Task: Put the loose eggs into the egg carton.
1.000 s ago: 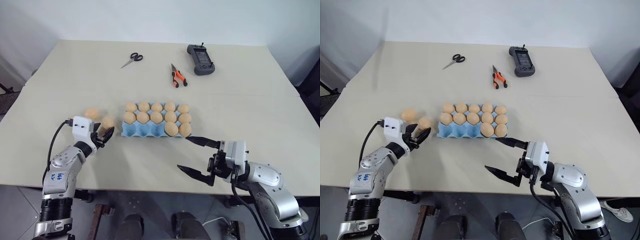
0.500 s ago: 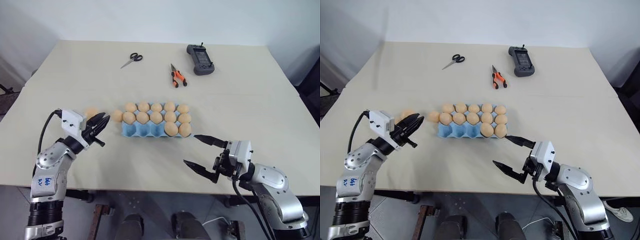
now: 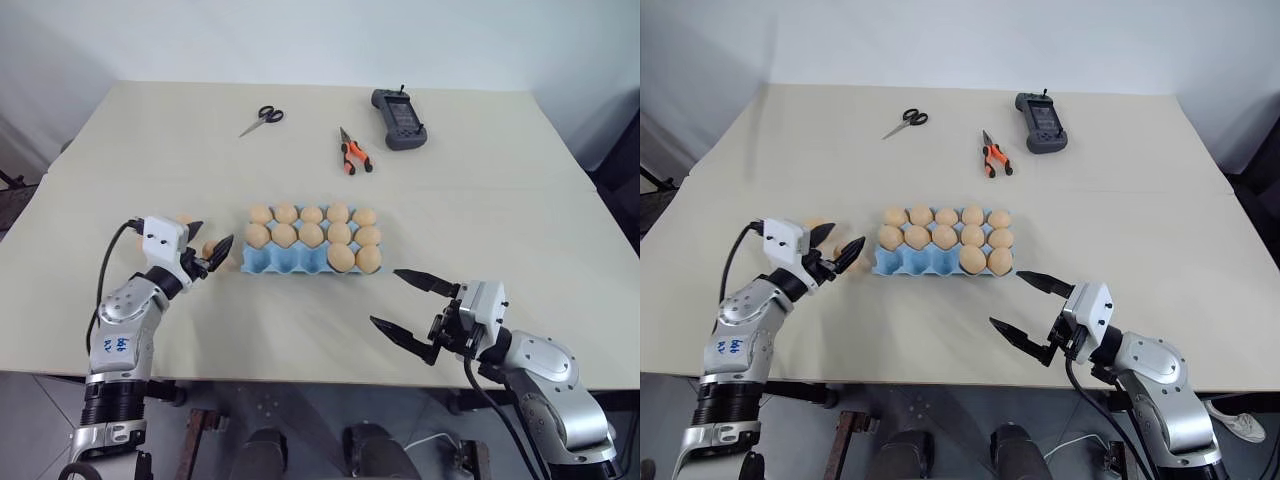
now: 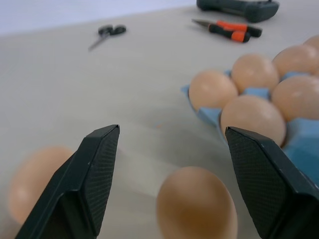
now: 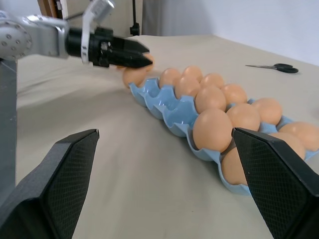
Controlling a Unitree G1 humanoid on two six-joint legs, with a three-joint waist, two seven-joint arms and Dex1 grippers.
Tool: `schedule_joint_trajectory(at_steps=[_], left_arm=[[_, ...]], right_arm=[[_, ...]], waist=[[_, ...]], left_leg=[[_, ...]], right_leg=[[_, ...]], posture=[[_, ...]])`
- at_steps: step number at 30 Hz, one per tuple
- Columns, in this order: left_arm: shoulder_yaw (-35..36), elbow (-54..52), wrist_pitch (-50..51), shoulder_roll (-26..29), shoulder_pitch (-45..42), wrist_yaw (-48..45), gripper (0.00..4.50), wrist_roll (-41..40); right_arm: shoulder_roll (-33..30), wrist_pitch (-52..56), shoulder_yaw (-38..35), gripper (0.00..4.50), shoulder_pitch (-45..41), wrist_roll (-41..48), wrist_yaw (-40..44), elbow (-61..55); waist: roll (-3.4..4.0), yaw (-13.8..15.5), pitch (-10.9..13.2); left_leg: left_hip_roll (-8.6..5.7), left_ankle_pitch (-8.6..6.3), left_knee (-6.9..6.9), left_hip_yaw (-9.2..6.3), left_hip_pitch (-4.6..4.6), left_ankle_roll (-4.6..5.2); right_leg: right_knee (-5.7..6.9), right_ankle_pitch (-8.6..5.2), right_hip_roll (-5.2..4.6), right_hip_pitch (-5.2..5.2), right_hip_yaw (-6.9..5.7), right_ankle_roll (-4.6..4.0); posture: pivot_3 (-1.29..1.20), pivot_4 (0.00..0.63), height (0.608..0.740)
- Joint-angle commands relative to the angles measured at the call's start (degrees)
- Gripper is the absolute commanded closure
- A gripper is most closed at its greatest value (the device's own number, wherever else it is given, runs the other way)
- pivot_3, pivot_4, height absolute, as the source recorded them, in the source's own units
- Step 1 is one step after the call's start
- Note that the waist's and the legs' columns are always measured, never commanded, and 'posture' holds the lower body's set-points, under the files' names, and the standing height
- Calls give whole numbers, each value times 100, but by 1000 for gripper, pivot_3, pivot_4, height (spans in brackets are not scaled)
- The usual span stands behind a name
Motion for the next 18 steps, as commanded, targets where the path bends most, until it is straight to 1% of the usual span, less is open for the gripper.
schedule_joint_trajectory(at_steps=[1, 4, 7, 10, 12, 14, 16, 18], left_arm=[[-132, 335, 33, -29, -296, -3, 1050, 116], [-299, 514, 32, -50, -418, -46, 1050, 228], [-267, 551, 94, -55, -399, 204, 1050, 351], [-177, 467, 203, -35, -287, 233, 1622, 278], [-160, 415, 227, -9, -182, 178, 2189, 249], [-153, 394, 226, -4, -138, 143, 2341, 242], [-125, 382, 194, -16, -143, 113, 2360, 218], [-14, 291, -9, -57, -187, -58, 2360, 27]], right_arm=[[-36, -23, -86, 0, -85, 66, -21, -114], [-33, -22, -84, 0, -92, 61, -26, -115], [-32, -10, -97, 0, -68, 67, -49, -149], [-36, -7, -112, 0, -39, 65, -71, -174], [-33, -6, -119, 0, -18, 65, -96, -185], [-28, -4, -114, 0, -11, 70, -117, -186], [-16, 0, -96, 0, -22, 71, -139, -180], [-10, -4, -76, 0, -43, 60, -154, -168]], waist=[[0, 3, 0], [0, 5, 0], [0, 2, 0], [0, 5, 0], [0, 2, 0], [0, 1, 0], [0, 1, 0], [0, 2, 0]], left_leg=[[0, 0, 1, 0, 0, 0], [0, 1, 2, 0, 0, -1], [0, 1, 2, 0, 0, -1], [1, 1, 2, 0, 0, -1], [1, 1, 3, 0, 0, -1], [1, 1, 4, 0, 1, -2], [1, 4, 5, 0, 2, -7], [1, 9, 5, 0, 3, -10]], right_leg=[[3, 0, 0, 0, -1, 0], [4, 0, 0, -1, 0, 0], [3, 0, 0, -1, 0, 0], [4, 0, 0, -2, 0, 0], [5, 0, 0, -2, 0, 0], [7, 0, 0, -1, 1, 0], [11, 0, 0, -1, 1, 0], [14, 0, 0, -1, 1, 0]], posture=[[0, 150, 740], [0, 150, 740], [0, 150, 740], [0, 150, 740], [0, 150, 740], [0, 150, 740], [0, 150, 740], [0, 150, 740]])
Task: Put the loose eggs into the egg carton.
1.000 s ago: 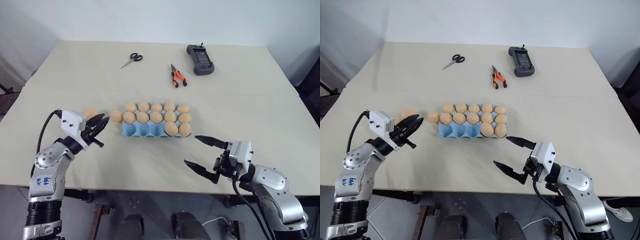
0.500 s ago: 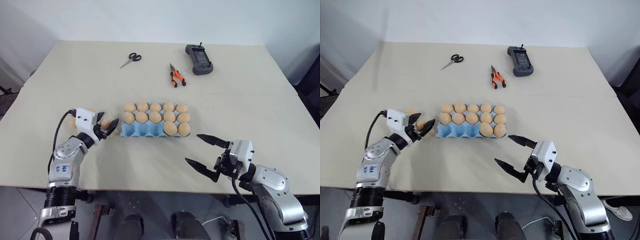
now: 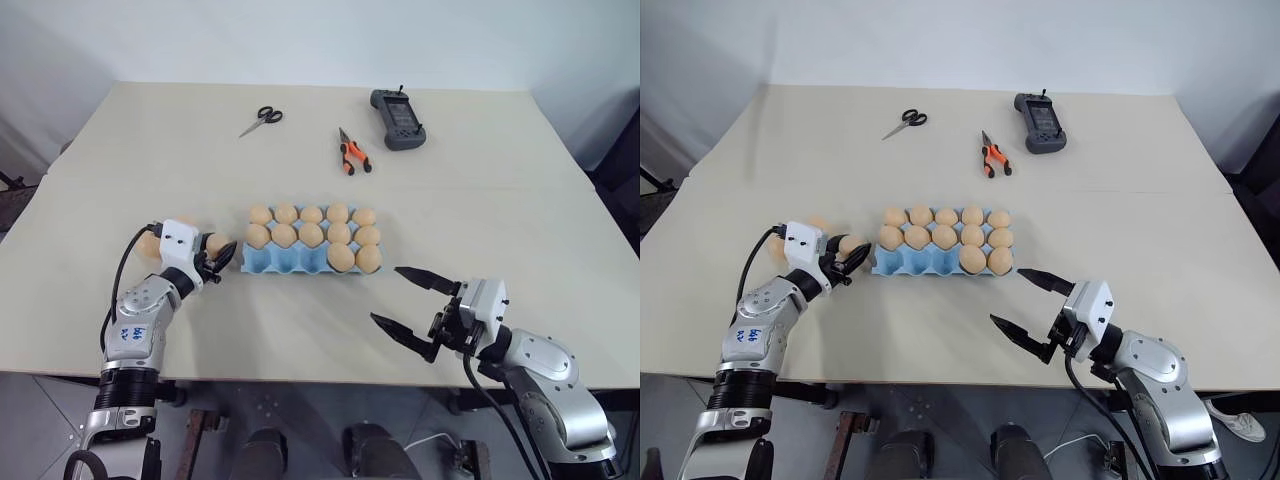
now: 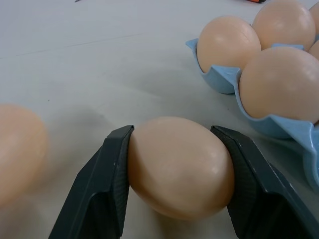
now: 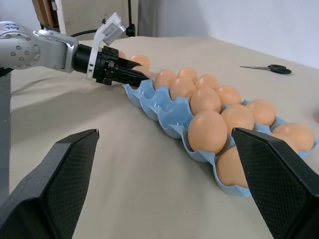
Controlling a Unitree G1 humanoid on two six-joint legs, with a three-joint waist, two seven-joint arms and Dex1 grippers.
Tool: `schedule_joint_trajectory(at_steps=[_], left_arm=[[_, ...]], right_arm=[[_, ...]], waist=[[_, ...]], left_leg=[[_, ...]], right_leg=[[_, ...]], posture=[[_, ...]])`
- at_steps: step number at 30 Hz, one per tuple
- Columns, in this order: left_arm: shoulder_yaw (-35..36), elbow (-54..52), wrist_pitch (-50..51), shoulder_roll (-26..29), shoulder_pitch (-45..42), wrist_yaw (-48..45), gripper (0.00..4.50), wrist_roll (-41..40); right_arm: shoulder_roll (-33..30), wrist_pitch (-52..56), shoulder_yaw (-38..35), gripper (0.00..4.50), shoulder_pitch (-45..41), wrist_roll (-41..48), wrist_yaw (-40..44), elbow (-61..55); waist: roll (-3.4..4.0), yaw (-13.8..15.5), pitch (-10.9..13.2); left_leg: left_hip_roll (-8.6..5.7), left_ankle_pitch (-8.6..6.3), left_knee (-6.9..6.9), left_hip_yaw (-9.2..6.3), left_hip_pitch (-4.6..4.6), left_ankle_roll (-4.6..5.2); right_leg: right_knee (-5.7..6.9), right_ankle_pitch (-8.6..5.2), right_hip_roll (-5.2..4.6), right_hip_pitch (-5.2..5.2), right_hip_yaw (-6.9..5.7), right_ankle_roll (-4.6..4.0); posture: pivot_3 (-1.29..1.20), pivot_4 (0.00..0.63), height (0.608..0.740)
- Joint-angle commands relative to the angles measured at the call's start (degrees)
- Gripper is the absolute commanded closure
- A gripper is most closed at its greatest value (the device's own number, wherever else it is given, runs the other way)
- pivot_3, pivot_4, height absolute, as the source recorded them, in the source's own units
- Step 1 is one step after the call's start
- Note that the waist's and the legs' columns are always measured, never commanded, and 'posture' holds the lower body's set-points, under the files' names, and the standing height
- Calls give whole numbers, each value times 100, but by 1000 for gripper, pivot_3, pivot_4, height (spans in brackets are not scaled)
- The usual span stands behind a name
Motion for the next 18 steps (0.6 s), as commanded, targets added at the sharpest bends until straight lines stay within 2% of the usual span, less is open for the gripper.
schedule_joint_trajectory(at_steps=[1, 4, 8, 12, 14, 17, 18], left_arm=[[231, -302, -384, -19, 15, -333, 2360, -341], [177, -833, -755, 47, -52, -1130, 2360, -767], [-462, -1206, -292, 69, -267, -2010, 2360, -1017], [-1172, -944, -51, -246, -668, -2350, 2360, -820], [-1504, -484, -99, -500, -1026, -2437, 2360, -620], [-1625, -19, -209, -631, -1309, -2473, 2360, -432], [-1588, 54, -242, -625, -1338, -2493, 2015, -419]], right_arm=[[-7, -13, -75, 0, -21, 60, -50, -164], [-23, -14, -122, 0, 4, 58, -77, -168], [-106, 1, -358, 0, 132, 102, -152, -215], [-240, -14, -718, 0, 391, 152, -191, -313], [-294, -67, -964, 0, 580, 98, -254, -342], [-242, -77, -1066, 0, 750, 63, -386, -512], [-209, -70, -1054, 0, 795, 58, -433, -584]], waist=[[0, 0, 0], [-4, 5, 3], [-4, 53, 2], [-4, 108, 3], [-4, 33, 3], [-4, 120, 3], [-4, 107, 3]], left_leg=[[0, 2, 0, 0, 0, -1], [0, 5, 1, -1, -2, -4], [-3, 6, 0, -2, -2, -5], [-8, 8, 1, -2, -3, 0], [-4, 9, 1, 1, -2, 0], [-7, 22, 2, -4, -3, 1], [-9, 24, 4, 0, -3, 4]], right_leg=[[1, 0, 0, 0, 0, -1], [1, 1, 0, 0, -2, -2], [-2, 1, -3, 2, -4, -2], [-6, 3, -2, 6, -1, 2], [-6, 4, 6, 3, 4, 2], [-1, 6, 12, 5, 3, 0], [-2, 9, 11, 5, 7, 4]], posture=[[0, 150, 740], [0, 150, 740], [0, 150, 740], [0, 150, 740], [0, 150, 740], [0, 150, 740], [0, 150, 740]])
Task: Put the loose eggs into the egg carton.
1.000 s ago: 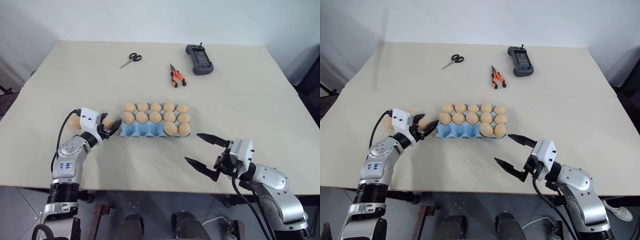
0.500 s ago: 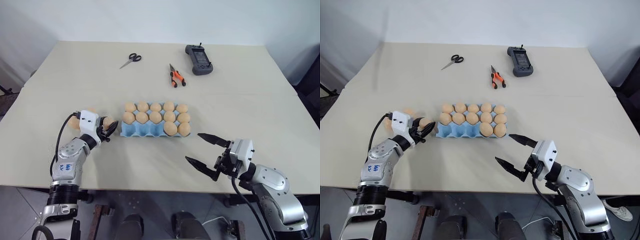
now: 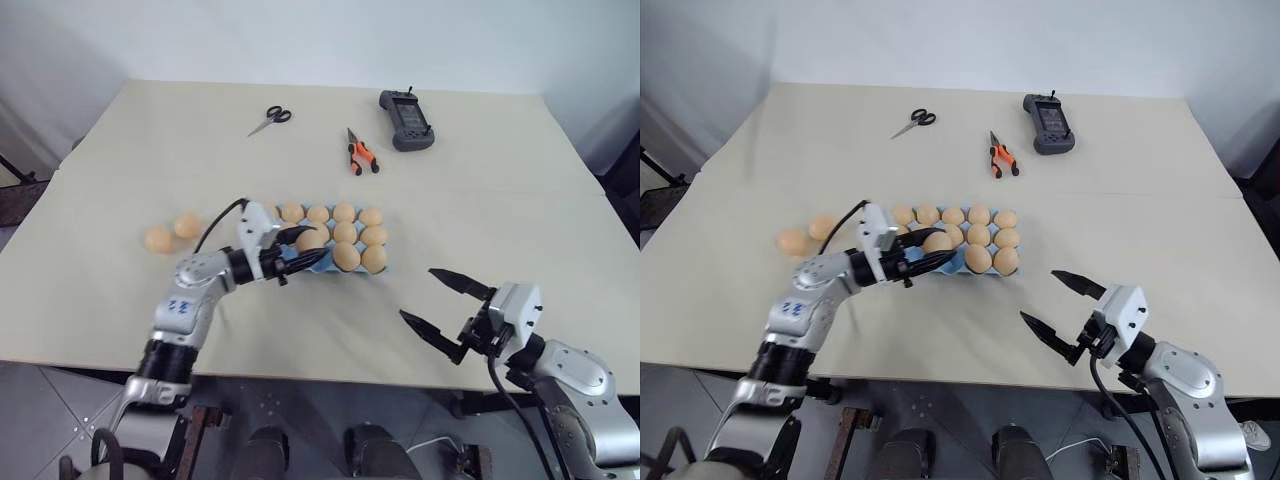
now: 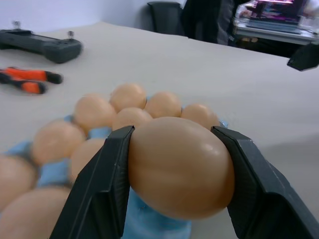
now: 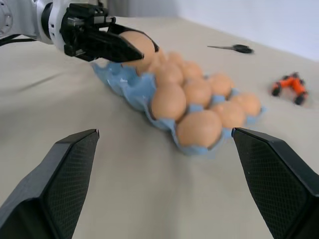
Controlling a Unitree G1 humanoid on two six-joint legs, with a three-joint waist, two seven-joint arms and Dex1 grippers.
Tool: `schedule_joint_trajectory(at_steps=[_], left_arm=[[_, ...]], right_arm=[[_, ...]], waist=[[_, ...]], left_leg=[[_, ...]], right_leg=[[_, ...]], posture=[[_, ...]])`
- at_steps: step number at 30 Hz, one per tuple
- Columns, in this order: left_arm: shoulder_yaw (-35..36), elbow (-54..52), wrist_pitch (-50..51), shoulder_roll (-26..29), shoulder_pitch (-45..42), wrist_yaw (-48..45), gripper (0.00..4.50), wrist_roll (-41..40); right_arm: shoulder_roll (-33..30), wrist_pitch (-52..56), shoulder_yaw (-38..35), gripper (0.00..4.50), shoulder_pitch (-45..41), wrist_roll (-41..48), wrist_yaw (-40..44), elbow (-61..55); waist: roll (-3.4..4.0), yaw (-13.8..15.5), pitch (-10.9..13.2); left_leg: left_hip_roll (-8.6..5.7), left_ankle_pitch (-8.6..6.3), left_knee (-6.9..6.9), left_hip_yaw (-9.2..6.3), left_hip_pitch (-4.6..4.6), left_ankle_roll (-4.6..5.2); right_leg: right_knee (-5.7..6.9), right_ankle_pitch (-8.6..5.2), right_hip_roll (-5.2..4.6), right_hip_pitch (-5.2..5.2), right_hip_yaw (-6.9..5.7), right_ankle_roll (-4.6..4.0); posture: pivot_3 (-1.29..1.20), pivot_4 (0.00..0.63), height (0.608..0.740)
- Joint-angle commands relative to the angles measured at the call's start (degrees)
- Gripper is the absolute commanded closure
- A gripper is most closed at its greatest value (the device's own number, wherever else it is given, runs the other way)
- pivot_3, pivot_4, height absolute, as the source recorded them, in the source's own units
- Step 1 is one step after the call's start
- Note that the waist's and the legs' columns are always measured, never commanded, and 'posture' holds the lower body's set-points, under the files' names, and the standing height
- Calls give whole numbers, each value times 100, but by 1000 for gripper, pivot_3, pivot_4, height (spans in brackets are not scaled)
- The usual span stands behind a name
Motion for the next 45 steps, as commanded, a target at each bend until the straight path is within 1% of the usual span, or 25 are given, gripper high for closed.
schedule_joint_trajectory(at_steps=[1, 4, 6, 7, 11, 15, 17, 19, 24, 27, 29, 32, 35, 40, 45], left_arm=[[43, 220, -197, 13, -137, -100, 1627, 93], [71, 213, -68, 47, -121, -313, 748, -33], [52, 207, -129, 67, -110, -349, 68, 46], [117, 207, -174, 90, -108, -237, 13, 107], [587, 37, -342, 247, 45, 162, 13, 93], [1382, -573, -568, 350, 537, 572, 13, -238], [1723, -816, -752, 397, 812, 835, 13, -231], [2128, -1060, -864, 498, 1178, 1252, 13, -116], [3060, -1562, -750, 605, 2027, 2310, 13, -32], [3577, -1799, -535, 497, 2679, 3033, 13, 65], [3778, -1911, -407, 395, 2970, 3292, 13, -52], [3797, -2112, -236, 306, 3350, 3351, 13, -176], [3603, -2252, -41, 309, 3349, 3235, 13, -334], [3355, -2188, 290, 465, 2968, 3165, 13, -424], [2924, -1701, 745, 826, 2167, 3297, 13, -92]], right_arm=[[42, -76, -152, 0, 146, 53, -183, -450], [95, -79, -81, 0, 190, 18, -258, -508], [131, -86, 1, 0, 156, -5, -278, -492], [146, -83, 54, 0, 82, -2, -275, -462], [131, -77, 192, 0, -235, 36, -200, -302], [149, -50, 405, 0, -580, 80, -37, -151], [168, -31, 532, 0, -730, 110, 40, -106], [208, -7, 726, 0, -924, 137, 143, -64], [265, 19, 1016, 0, -1235, 184, 372, 38], [245, -14, 1068, 0, -1315, 212, 514, 127], [239, -28, 1061, 0, -1329, 207, 571, 169], [240, -42, 1055, 0, -1328, 188, 641, 223], [252, -43, 1063, 0, -1320, 171, 679, 246], [263, -50, 1038, 0, -1299, 148, 665, 244], [274, -50, 999, 0, -1225, 121, 577, 201]], waist=[[0, -49, 0], [0, -109, 0], [0, -116, 0], [0, -116, 0], [0, -135, 0], [0, -129, 0], [-1, -120, 0], [-1, -117, 0], [-3, -118, 1], [-3, -124, 1], [-3, -120, 2], [-7, -87, 3], [-9, -33, 5], [-9, -21, 5], [-9, -19, 5]], left_leg=[[1, 0, -1, 8, 1, 1], [3, 1, -2, 9, 1, 0], [3, 2, -1, 8, 1, 0], [3, 3, -1, 8, 1, 0], [3, 9, -1, 8, 2, -1], [8, 10, -5, 8, 5, -2], [8, 10, -6, 4, 4, -2], [7, 10, -7, 2, 3, -2], [6, 9, -9, -2, 2, -1], [6, 9, -13, -2, 1, 0], [6, 9, -16, -3, 1, 0], [5, 9, -16, -10, 0, 0], [2, 9, -16, -15, -1, 0], [5, 14, -16, -17, 0, -4], [8, 17, -17, -18, 0, -7]], right_leg=[[-1, 2, 2, 0, 4, 2], [1, 3, 2, -1, 9, 2], [2, 3, 1, -1, 9, 2], [2, 3, 1, -1, 9, 2], [3, 5, 1, -2, 11, 0], [6, 7, 1, -4, 10, -3], [5, 7, -3, -6, 6, -2], [2, 7, -5, -6, 4, -2], [-1, 8, -11, -6, 0, -2], [-6, 8, -12, -5, 0, -2], [-9, 8, -13, -5, -3, -2], [-12, 8, -17, -3, -9, -3], [-21, 12, -22, 4, -16, -8], [-25, 25, -17, 6, -20, -19], [-24, 30, -9, 4, -21, -19]], posture=[[0, 150, 740], [0, 150, 740], [0, 150, 740], [0, 150, 740], [0, 150, 740], [0, 150, 740], [0, 150, 740], [0, 150, 740], [0, 150, 740], [0, 150, 740], [0, 150, 740], [0, 150, 740], [0, 150, 740], [0, 150, 740], [0, 150, 740]])
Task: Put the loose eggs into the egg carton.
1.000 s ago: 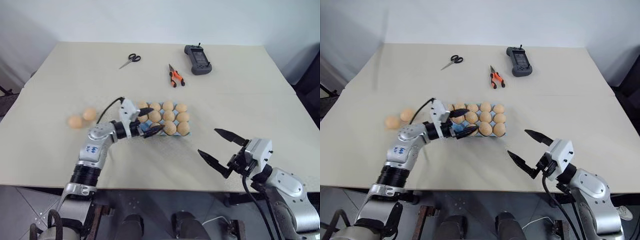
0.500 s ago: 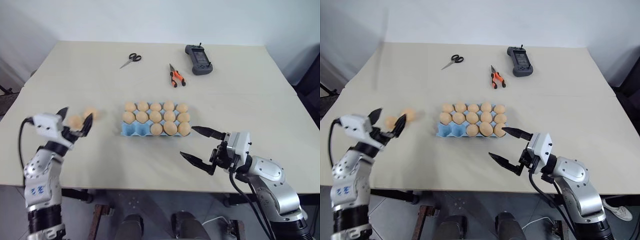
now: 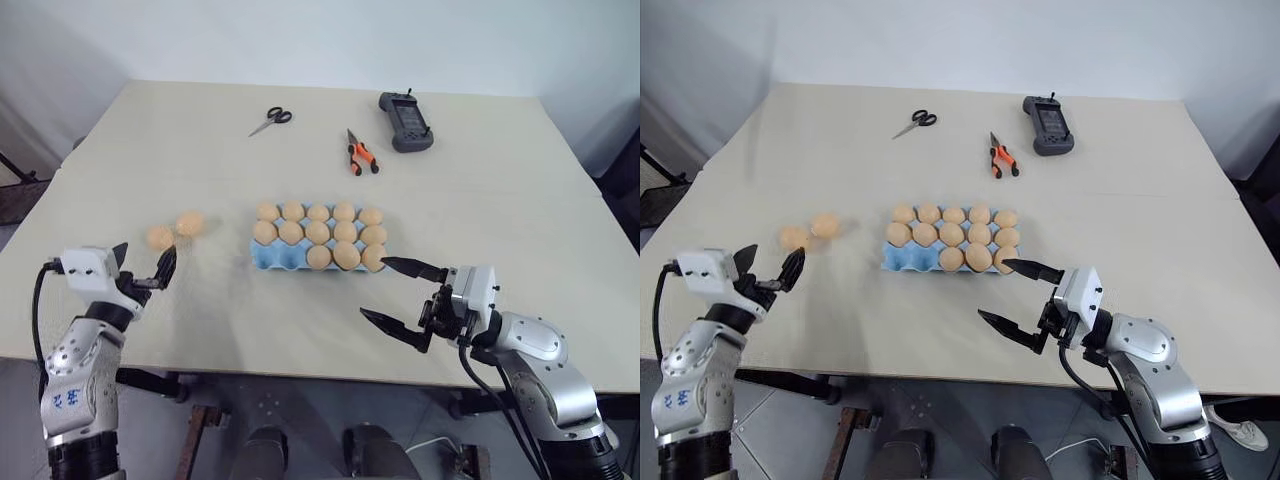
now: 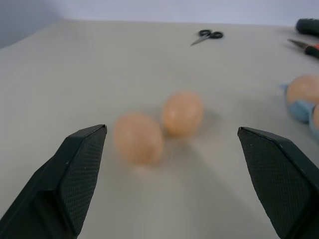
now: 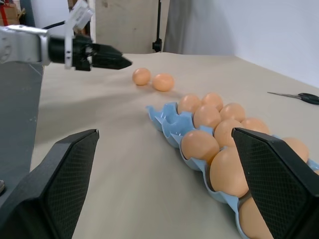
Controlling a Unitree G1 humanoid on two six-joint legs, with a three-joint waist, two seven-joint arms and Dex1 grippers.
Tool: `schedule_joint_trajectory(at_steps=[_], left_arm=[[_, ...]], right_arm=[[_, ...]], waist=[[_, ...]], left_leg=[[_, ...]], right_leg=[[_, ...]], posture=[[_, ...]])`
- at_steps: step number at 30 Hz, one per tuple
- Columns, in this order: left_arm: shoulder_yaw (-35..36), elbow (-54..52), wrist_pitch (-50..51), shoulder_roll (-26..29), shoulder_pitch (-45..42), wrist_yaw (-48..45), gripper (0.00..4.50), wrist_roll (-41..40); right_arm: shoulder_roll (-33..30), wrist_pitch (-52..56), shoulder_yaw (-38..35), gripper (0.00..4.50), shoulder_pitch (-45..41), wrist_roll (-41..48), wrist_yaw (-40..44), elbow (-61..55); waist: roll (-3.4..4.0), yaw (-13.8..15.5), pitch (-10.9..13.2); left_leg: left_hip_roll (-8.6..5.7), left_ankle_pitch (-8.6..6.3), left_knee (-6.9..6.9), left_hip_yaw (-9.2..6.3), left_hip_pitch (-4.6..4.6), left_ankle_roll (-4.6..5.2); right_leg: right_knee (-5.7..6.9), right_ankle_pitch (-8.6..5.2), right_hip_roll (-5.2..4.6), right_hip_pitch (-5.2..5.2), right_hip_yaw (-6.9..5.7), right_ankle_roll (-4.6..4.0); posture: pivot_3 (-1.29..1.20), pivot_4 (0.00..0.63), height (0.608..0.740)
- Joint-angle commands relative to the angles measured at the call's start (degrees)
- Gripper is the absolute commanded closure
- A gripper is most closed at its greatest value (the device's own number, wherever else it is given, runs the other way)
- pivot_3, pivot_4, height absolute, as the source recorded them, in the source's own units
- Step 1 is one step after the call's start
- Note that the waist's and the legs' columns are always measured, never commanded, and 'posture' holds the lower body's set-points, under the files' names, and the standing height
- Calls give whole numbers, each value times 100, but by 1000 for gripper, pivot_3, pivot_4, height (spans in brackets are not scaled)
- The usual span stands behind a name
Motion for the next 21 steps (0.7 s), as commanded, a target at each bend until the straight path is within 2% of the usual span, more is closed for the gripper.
schedule_joint_trajectory(at_steps=[1, 8, 16, 19, 21], left_arm=[[-222, 336, 270, 293, -548, 122, 13, 242], [-1028, 1725, 811, 733, -1937, -116, 13, 724], [-1352, 2727, 918, 791, -2651, -109, 13, 1043], [-1361, 2944, 994, 819, -2765, -217, 578, 1044], [-1355, 3045, 1032, 818, -2813, -277, 1184, 1026]], right_arm=[[23, -78, -86, 0, 62, 57, -61, -166], [15, -36, -85, 0, 68, 70, -111, -199], [34, -20, -90, 0, 88, 61, -193, -270], [33, -17, -105, 0, 123, 59, -240, -291], [36, -21, -93, 0, 133, 54, -261, -294]], waist=[[0, 2, 0], [0, 17, 0], [0, 24, 0], [0, 29, 0], [0, 33, 0]], left_leg=[[0, 0, 0, 0, 0, 0], [-2, 0, -4, 0, -6, 0], [3, 0, -5, 0, -10, 0], [2, 0, -4, 0, -10, 0], [3, 0, -4, -1, -10, 0]], right_leg=[[0, 1, 0, 0, 0, 1], [0, 5, 0, -10, -4, 9], [-1, 5, 0, -15, -13, 9], [-1, 5, -1, -15, -12, 9], [0, 5, -1, -15, -12, 9]], posture=[[0, 150, 740], [0, 150, 740], [0, 150, 740], [0, 150, 740], [0, 150, 740]])
